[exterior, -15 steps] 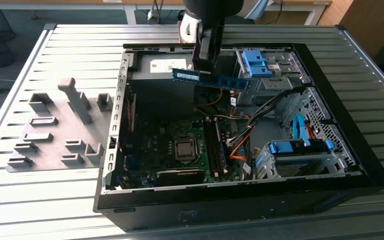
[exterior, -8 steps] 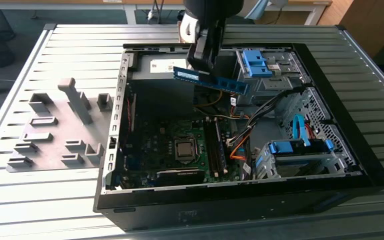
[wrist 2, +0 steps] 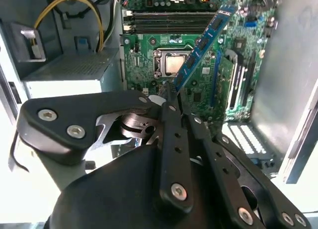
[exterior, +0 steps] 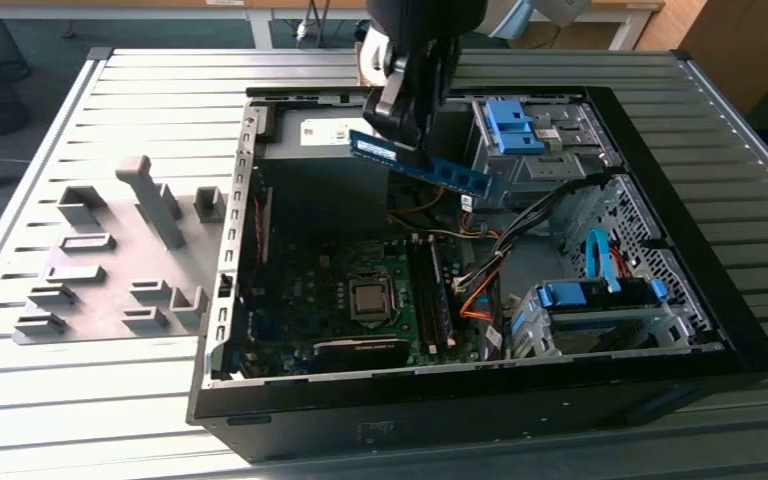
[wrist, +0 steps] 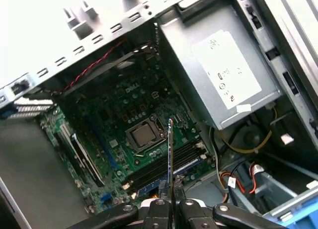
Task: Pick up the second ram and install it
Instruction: 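Insert the second ram into the second slot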
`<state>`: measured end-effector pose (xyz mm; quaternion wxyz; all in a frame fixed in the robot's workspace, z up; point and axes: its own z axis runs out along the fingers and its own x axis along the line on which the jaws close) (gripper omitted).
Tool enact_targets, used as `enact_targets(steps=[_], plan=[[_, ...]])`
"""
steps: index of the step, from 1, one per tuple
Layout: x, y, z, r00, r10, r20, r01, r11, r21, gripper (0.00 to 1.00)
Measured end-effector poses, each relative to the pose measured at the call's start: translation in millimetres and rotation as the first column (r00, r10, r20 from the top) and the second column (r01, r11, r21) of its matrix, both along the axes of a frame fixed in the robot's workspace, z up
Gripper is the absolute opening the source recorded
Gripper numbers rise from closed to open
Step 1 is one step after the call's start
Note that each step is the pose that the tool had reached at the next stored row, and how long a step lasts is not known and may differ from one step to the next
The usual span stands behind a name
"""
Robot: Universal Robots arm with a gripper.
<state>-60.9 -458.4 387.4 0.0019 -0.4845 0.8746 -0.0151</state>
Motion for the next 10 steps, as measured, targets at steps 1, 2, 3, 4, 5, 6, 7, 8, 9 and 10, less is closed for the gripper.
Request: enact_targets(steps=[1, 2, 3, 4, 5, 6, 7, 8, 9, 10], plan=[[0.0, 0.0, -0.2, 0.9998, -0.017, 0.0000, 0.017, 0.9998, -0.0004, 0.14], [0.0, 0.0, -0.3, 0.9994, -0.034, 0.0000, 0.034, 0.9994, -0.0007, 0.14], [0.0, 0.0, -0.5, 0.9987, -0.051, 0.0001, 0.051, 0.9987, -0.0011, 0.14], [0.0, 0.0, -0.6, 0.9976, -0.069, 0.0001, 0.069, 0.9976, -0.0014, 0.14], [0.0, 0.0, -0.8, 0.9963, -0.086, 0.0001, 0.086, 0.9963, -0.0016, 0.14], [0.0, 0.0, -0.9, 0.9946, -0.103, 0.0001, 0.103, 0.9946, -0.0020, 0.14], [0.0, 0.0, -1.1, 0.9927, -0.120, 0.0002, 0.120, 0.9927, -0.0023, 0.14], [0.0, 0.0, -1.3, 0.9905, -0.138, 0.0002, 0.138, 0.9905, -0.0026, 0.14], [0.0, 0.0, -1.4, 0.9880, -0.154, 0.0002, 0.154, 0.9880, -0.0029, 0.14], [0.0, 0.0, -1.6, 0.9852, -0.171, 0.0003, 0.171, 0.9852, -0.0032, 0.14]])
